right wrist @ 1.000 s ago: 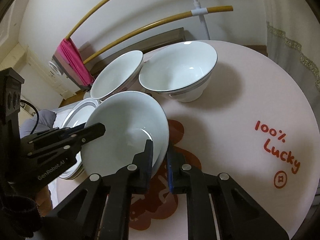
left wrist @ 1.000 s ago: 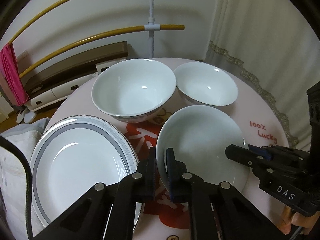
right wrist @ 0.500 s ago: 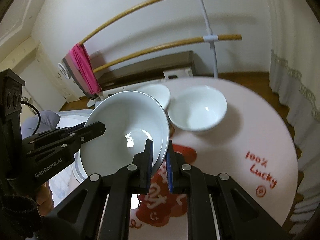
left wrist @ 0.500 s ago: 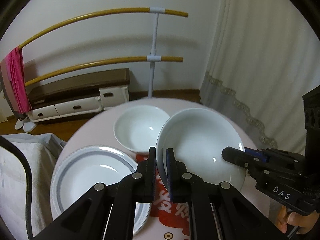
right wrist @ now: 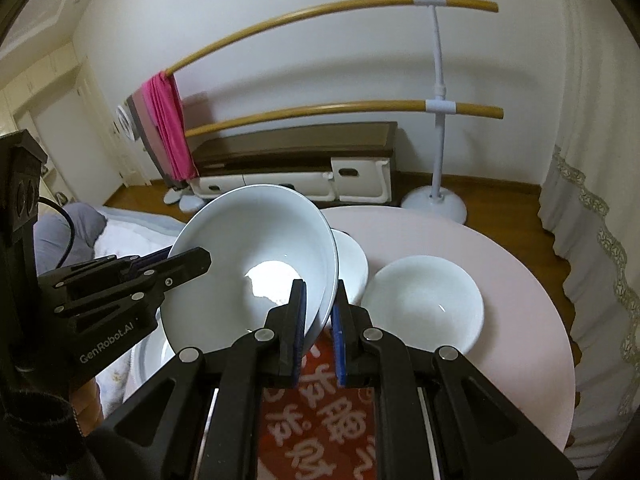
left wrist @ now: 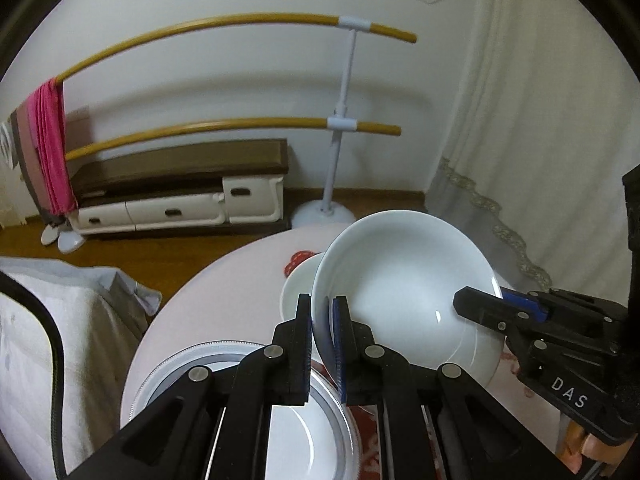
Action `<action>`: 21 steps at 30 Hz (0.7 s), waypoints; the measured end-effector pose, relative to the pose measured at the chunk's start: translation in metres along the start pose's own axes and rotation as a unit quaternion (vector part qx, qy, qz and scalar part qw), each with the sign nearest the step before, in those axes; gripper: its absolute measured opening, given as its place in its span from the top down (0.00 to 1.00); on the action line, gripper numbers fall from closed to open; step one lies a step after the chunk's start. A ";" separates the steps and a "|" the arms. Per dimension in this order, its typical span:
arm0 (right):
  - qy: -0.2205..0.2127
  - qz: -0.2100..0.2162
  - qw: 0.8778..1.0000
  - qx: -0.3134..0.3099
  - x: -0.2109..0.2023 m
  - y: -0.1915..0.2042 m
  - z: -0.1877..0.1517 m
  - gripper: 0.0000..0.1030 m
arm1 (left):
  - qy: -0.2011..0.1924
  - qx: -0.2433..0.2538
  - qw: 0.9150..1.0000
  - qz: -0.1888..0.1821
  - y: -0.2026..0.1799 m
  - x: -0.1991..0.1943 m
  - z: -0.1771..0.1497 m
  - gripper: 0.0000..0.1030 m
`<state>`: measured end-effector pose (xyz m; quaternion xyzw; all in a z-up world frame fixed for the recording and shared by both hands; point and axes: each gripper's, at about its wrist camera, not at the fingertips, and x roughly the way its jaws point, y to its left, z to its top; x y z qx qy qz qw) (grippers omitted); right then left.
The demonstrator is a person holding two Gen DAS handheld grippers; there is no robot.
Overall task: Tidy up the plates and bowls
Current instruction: 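Lift the bowl with the right gripper and carry it over another white bowl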
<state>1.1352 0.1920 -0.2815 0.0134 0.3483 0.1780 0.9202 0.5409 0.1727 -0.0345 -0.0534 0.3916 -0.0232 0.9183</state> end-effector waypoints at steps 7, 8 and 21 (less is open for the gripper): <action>0.031 -0.020 0.999 -0.002 0.045 -0.009 0.004 0.89 | 0.034 -0.009 0.999 0.005 0.006 0.047 0.016 0.94; 0.035 -0.023 0.999 -0.002 0.050 -0.011 0.004 0.89 | 0.038 -0.009 0.999 0.005 0.007 0.052 0.017 0.94; 0.050 -0.058 0.997 -0.020 0.082 -0.013 0.003 0.89 | 0.060 -0.012 0.998 0.008 0.005 0.115 0.049 0.93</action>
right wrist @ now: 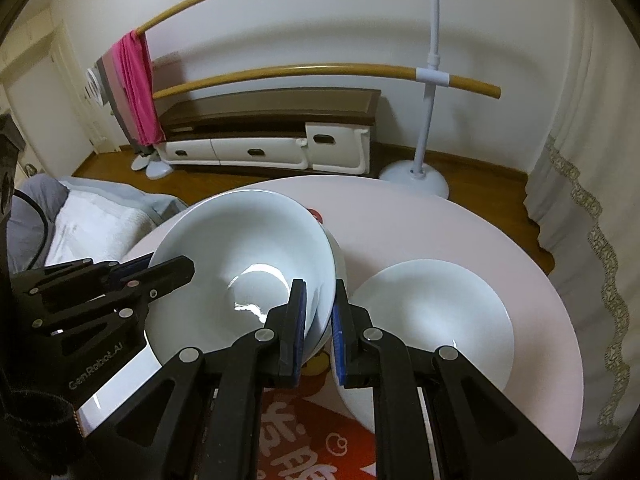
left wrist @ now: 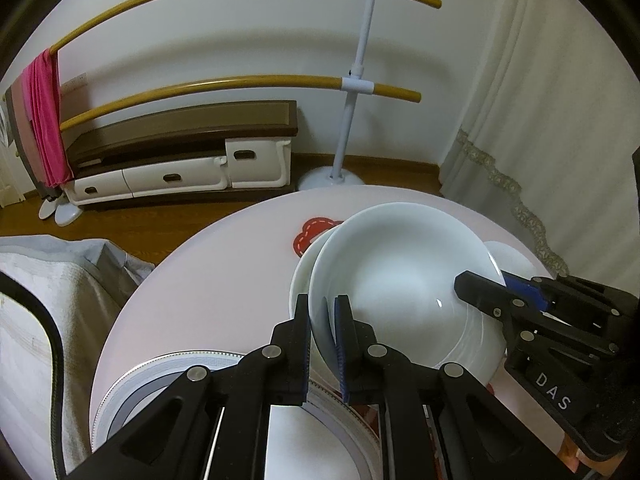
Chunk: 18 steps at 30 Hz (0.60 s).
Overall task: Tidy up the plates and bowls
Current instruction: 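Lift the bowl with the right gripper and carry it over another white bowl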
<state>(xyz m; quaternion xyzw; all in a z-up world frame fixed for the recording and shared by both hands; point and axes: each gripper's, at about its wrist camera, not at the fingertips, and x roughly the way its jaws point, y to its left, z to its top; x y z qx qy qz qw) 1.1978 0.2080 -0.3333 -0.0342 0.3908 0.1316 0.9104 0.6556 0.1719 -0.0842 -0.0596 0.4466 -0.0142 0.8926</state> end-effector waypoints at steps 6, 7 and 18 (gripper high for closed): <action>-0.004 -0.014 1.000 -0.006 0.004 0.002 0.000 0.89 | 0.004 -0.001 1.000 -0.005 0.006 0.007 0.002 0.92; -0.004 -0.016 1.000 -0.007 0.004 0.002 0.001 0.89 | 0.004 0.000 1.000 -0.006 0.005 0.007 0.001 0.92; -0.006 -0.040 0.999 -0.009 0.010 0.000 0.004 0.89 | 0.002 0.001 1.000 -0.008 0.009 0.008 -0.008 0.91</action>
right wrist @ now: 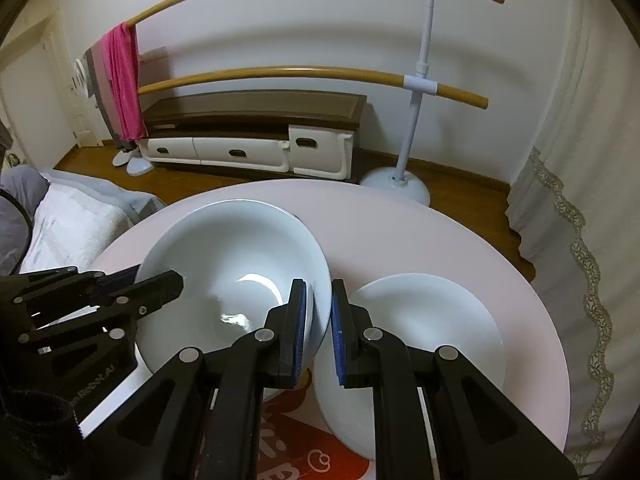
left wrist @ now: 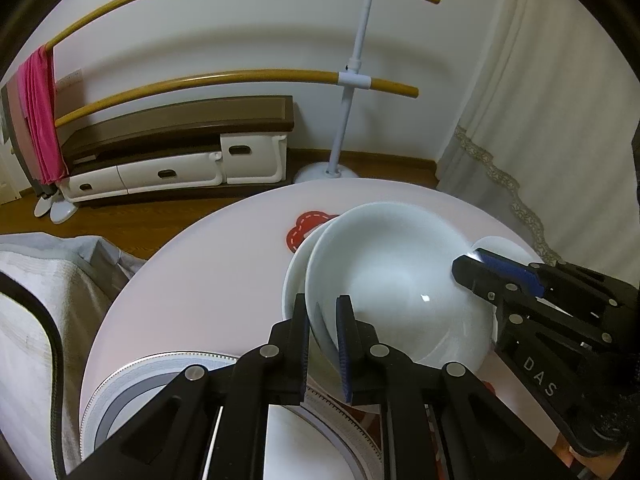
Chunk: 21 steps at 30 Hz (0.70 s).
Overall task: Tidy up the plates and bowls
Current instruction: 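Lift the bowl with the right gripper and carry it over another white bowl, then lower the held bowl into the other bowl and open the right gripper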
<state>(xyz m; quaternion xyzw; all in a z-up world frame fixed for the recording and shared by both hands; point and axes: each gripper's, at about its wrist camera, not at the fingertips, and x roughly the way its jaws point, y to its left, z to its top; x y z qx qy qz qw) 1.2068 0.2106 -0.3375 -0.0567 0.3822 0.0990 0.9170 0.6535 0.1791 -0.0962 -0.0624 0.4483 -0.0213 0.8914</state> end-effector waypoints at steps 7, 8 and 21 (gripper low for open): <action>-0.003 0.001 1.000 0.001 -0.001 0.002 -0.001 0.89 | 0.000 0.001 1.000 0.001 0.001 0.000 -0.002 0.91; -0.002 0.001 1.000 0.001 -0.001 0.003 -0.001 0.89 | 0.000 0.001 1.000 0.001 -0.001 0.000 -0.002 0.91; 0.009 0.020 1.000 0.016 0.006 -0.002 0.001 0.88 | 0.005 0.003 1.000 0.002 -0.005 -0.006 -0.002 0.87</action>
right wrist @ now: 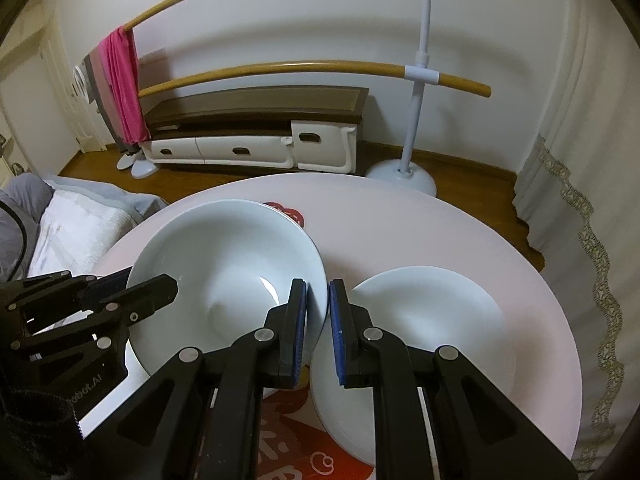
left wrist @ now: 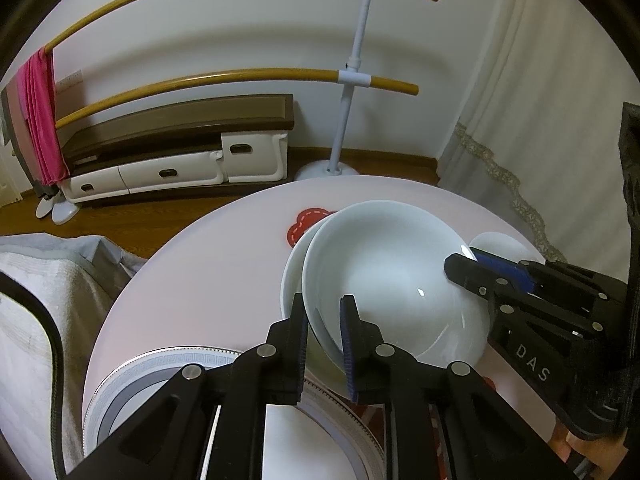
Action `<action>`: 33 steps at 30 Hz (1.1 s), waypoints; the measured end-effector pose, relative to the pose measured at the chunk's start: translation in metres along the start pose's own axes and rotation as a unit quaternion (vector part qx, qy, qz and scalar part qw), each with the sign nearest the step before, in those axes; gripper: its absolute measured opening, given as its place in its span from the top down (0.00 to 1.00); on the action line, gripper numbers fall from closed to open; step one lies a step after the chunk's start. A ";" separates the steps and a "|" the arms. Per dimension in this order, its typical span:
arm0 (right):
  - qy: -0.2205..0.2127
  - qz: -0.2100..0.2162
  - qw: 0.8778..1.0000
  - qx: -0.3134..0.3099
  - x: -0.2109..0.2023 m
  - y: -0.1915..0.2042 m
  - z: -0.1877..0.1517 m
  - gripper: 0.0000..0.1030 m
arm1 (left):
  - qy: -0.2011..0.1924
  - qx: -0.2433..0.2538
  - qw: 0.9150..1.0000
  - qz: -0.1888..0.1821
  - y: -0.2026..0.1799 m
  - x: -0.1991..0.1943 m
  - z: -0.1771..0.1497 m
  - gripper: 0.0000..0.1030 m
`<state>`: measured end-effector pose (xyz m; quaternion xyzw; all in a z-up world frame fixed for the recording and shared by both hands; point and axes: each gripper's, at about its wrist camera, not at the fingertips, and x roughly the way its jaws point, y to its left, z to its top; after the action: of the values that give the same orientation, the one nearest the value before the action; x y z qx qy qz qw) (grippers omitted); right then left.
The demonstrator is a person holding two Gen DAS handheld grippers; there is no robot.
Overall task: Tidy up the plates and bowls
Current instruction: 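Lower the held bowl into the other bowl and open the right gripper, then withdraw the open right tool and move it toward the remaining white bowl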
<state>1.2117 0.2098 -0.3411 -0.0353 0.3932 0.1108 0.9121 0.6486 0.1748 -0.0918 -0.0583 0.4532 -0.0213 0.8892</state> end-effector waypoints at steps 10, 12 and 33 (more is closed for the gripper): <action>0.000 0.004 1.000 0.004 -0.001 -0.001 -0.002 0.88 | -0.003 -0.009 1.000 -0.002 0.001 -0.013 -0.001 0.72; 0.000 0.001 1.000 0.005 -0.001 -0.001 -0.002 0.88 | -0.006 -0.018 1.000 0.008 0.003 -0.016 -0.002 0.57; -0.017 0.046 0.998 0.036 -0.045 -0.004 -0.022 0.64 | -0.035 -0.047 0.998 0.031 -0.011 -0.068 -0.038 0.47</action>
<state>1.1673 0.1952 -0.3235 0.0178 0.3830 0.1384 0.9132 0.5785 0.1668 -0.0578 -0.0869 0.4237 0.0294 0.9012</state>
